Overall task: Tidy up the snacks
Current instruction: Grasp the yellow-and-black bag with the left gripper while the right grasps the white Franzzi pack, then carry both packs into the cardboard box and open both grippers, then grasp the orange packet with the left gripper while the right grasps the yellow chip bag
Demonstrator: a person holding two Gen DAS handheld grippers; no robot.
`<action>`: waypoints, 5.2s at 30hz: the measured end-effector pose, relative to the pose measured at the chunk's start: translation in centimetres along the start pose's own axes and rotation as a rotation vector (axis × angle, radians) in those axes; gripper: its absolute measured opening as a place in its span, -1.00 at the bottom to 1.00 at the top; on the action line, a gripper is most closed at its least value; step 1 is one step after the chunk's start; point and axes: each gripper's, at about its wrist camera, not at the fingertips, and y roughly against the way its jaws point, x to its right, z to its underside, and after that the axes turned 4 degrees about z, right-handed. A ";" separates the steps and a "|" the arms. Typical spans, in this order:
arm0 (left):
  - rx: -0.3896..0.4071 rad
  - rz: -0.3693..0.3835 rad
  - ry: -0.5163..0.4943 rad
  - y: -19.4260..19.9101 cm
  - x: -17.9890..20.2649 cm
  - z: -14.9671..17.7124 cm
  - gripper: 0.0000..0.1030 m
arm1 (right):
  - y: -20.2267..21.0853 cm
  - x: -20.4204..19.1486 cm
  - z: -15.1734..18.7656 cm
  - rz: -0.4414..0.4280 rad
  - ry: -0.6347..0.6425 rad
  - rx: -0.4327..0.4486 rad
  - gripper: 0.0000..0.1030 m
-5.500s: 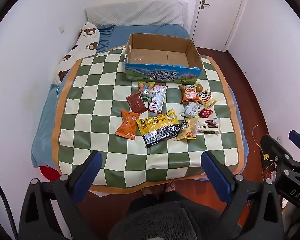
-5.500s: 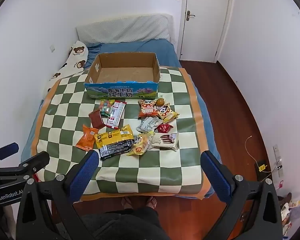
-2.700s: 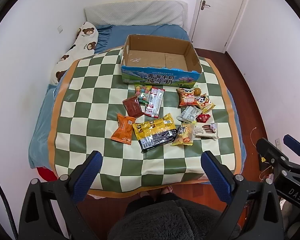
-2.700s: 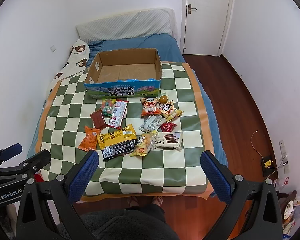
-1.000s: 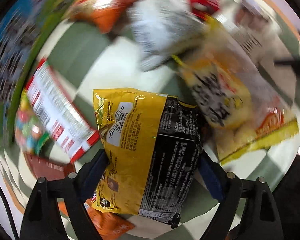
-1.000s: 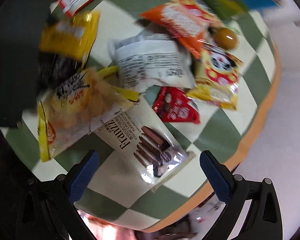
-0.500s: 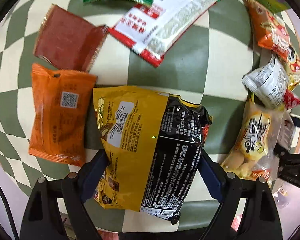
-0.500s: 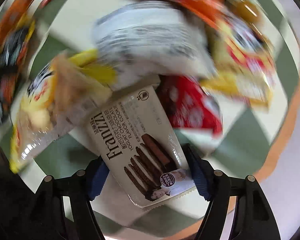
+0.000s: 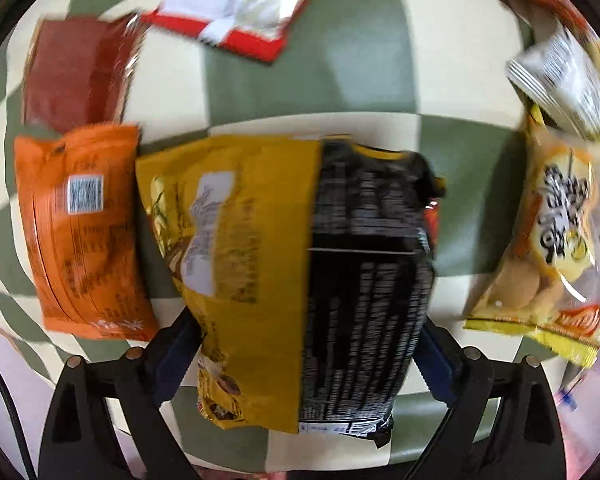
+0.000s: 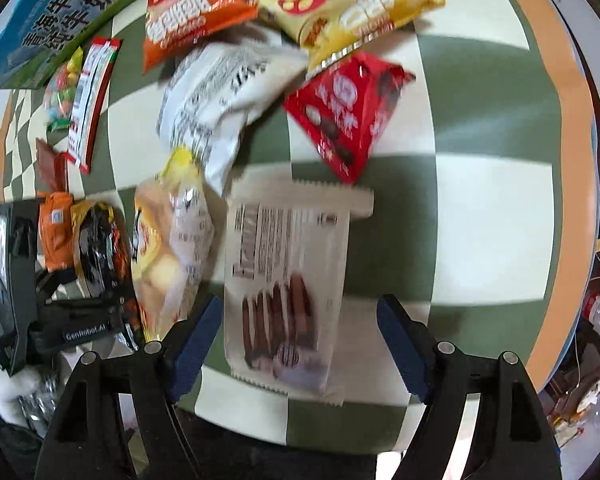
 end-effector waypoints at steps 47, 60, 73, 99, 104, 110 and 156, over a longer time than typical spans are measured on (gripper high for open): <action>0.513 0.223 -0.090 26.9 4.6 -5.6 0.70 | 22.4 -11.3 2.8 -0.104 -0.054 0.529 0.18; 0.400 0.159 0.049 29.2 0.6 -24.6 0.70 | 22.8 -17.0 -19.0 -0.101 0.118 0.499 0.18; 0.241 0.099 0.095 20.4 -1.1 -35.3 0.70 | 13.8 -19.0 -33.0 -0.102 0.174 0.354 0.18; 0.428 0.131 0.122 24.7 -2.4 -27.9 0.85 | 19.1 -20.2 -30.9 -0.015 0.185 0.436 0.85; 0.550 0.084 0.125 27.6 -2.1 -22.4 0.85 | 22.7 -20.0 -26.7 0.018 0.178 0.544 0.84; 0.650 0.061 0.102 30.3 -1.4 -18.0 0.85 | 25.8 -18.6 -21.7 0.010 0.166 0.627 0.84; 0.101 0.010 0.068 3.4 -4.8 -2.1 0.60 | 4.6 -14.7 0.4 0.137 -0.008 0.127 0.64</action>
